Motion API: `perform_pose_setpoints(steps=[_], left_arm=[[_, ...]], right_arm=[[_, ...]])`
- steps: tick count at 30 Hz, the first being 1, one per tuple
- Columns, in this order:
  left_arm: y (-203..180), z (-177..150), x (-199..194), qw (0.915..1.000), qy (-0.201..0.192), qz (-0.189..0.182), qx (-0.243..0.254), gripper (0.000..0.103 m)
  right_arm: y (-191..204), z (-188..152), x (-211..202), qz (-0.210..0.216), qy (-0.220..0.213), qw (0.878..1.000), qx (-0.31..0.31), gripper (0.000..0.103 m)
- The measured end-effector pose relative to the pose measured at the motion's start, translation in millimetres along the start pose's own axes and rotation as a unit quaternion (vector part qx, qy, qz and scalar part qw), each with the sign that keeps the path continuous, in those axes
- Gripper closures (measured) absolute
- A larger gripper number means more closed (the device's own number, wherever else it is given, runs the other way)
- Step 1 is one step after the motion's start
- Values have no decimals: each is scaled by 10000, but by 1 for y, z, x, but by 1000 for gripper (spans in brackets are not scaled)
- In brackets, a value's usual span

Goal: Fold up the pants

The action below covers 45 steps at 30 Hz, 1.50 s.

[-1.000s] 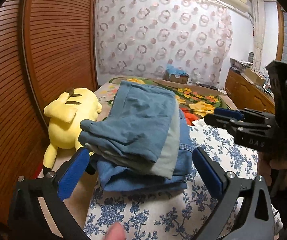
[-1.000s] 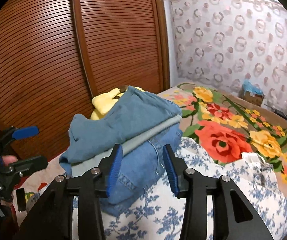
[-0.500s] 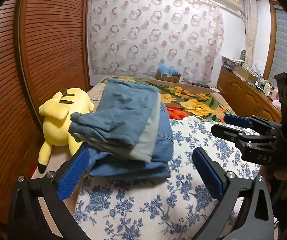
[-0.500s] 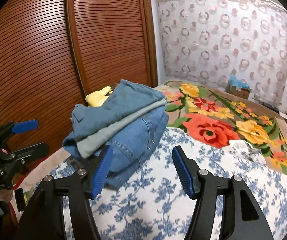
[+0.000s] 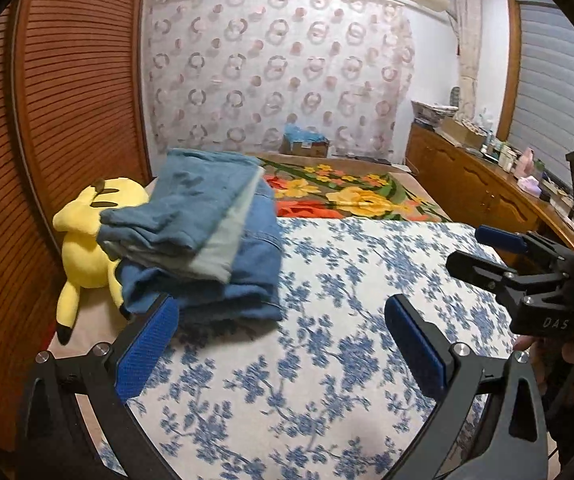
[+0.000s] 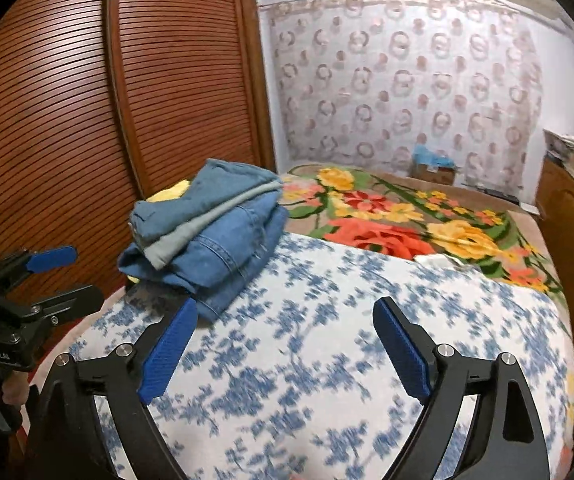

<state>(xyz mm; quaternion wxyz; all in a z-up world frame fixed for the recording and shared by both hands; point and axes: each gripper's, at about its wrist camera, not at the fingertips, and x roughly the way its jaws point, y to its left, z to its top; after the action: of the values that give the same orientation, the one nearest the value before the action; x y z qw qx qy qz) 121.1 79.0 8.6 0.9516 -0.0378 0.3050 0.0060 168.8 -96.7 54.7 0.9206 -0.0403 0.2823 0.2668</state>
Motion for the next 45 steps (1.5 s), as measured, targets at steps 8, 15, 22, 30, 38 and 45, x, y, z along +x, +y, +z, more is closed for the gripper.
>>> perform_pose_setpoints(steps=[8, 15, 22, 30, 38, 45], left_arm=[[-29, -17, -4, 9997, 66, -204, 153, 0], [-52, -28, -13, 9988, 79, -410, 267, 0], [-69, -32, -33, 9980, -11, -542, 319, 0], [-77, -27, -53, 9974, -183, -565, 399, 0], [-79, -22, -71, 9967, -356, -575, 455, 0], [-77, -17, -82, 9961, -487, -568, 471, 0]], right_arm=[[1, -31, -38, -318, -50, 9992, 233, 5], [-4, -54, -75, -652, -162, 9967, 458, 5], [-10, -64, -114, -956, -301, 9926, 682, 5], [-6, -68, -147, -1127, -485, 9897, 742, 5], [1, -68, -158, -1175, -651, 9885, 700, 5], [1, -67, -163, -1189, -749, 9878, 667, 5]])
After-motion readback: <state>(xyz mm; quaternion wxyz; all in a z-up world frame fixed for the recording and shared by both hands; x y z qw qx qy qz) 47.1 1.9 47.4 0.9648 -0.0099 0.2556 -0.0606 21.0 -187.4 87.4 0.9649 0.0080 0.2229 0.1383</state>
